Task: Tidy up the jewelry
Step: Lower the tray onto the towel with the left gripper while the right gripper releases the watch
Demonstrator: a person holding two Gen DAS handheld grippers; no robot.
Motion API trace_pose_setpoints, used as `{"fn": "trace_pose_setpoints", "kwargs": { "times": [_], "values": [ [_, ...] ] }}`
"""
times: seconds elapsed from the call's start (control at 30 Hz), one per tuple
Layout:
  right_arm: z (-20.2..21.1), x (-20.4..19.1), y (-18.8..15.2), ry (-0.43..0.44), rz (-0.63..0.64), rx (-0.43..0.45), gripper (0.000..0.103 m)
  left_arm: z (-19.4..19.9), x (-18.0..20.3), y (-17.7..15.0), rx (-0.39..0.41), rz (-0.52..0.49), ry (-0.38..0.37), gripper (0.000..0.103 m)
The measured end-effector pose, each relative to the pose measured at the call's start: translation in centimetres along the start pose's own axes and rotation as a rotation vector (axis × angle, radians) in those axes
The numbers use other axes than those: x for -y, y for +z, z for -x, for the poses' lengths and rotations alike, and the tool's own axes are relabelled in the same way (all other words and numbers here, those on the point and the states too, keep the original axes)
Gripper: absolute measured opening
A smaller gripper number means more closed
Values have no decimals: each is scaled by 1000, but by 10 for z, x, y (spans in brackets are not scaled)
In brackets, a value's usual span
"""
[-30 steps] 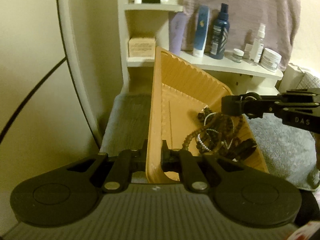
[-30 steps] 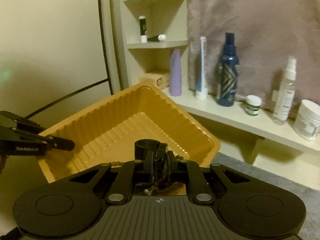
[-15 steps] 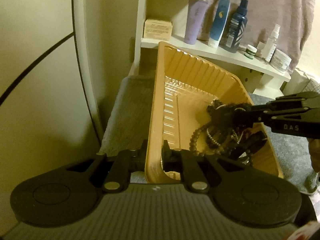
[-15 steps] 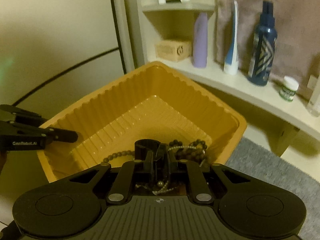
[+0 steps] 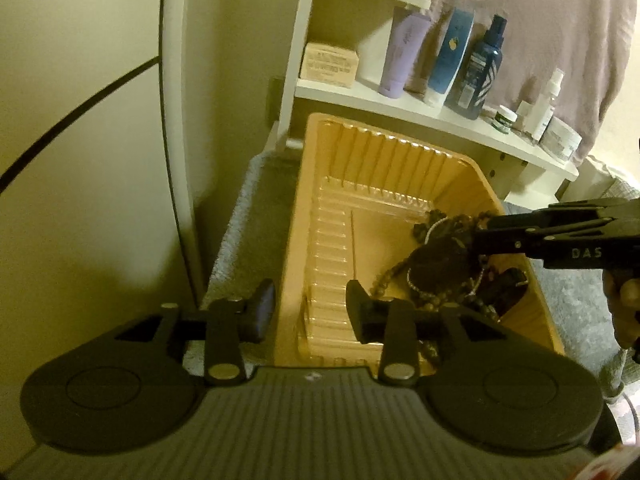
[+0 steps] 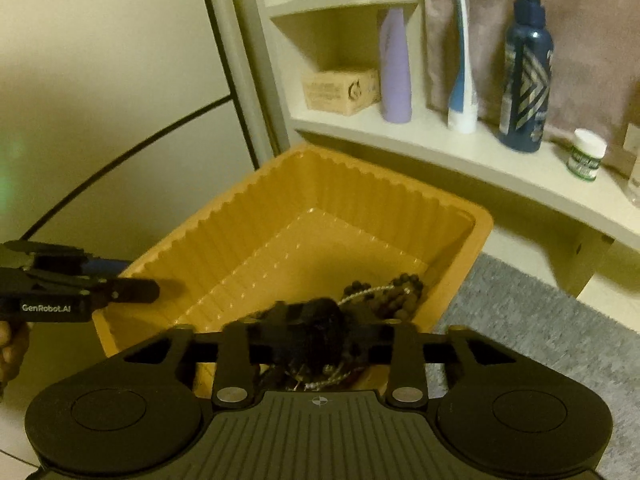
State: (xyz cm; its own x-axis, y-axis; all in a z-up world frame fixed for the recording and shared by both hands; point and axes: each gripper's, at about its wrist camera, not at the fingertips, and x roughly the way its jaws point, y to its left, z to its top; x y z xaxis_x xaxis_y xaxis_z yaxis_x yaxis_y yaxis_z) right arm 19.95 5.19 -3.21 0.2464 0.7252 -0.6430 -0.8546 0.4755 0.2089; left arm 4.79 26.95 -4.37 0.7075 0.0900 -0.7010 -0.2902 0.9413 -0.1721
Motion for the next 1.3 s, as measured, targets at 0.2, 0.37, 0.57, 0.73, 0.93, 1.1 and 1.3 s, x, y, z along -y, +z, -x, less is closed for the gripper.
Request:
{"fn": "trace_pose_setpoints", "kwargs": {
  "times": [0.2,0.37,0.57,0.73,0.93,1.1,1.3],
  "values": [
    [12,-1,1,-34,-7,43,57,10,-7,-1,33,15,7,36],
    [28,4,-2,-63,-49,80,61,20,-8,0,58,19,13,39],
    [63,6,-17,-135,-115,150,64,36,-1,-1,98,12,30,55],
    [96,5,-40,-216,-182,176,75,48,13,-7,121,-9,33,77],
    [134,10,-70,-284,-297,184,80,62,32,-19,140,-6,5,96],
    [161,8,-91,-318,-376,182,80,71,52,-30,136,-37,3,99],
    [186,-1,-108,-342,-411,163,81,83,77,-43,104,-73,-3,102]
  ]
}}
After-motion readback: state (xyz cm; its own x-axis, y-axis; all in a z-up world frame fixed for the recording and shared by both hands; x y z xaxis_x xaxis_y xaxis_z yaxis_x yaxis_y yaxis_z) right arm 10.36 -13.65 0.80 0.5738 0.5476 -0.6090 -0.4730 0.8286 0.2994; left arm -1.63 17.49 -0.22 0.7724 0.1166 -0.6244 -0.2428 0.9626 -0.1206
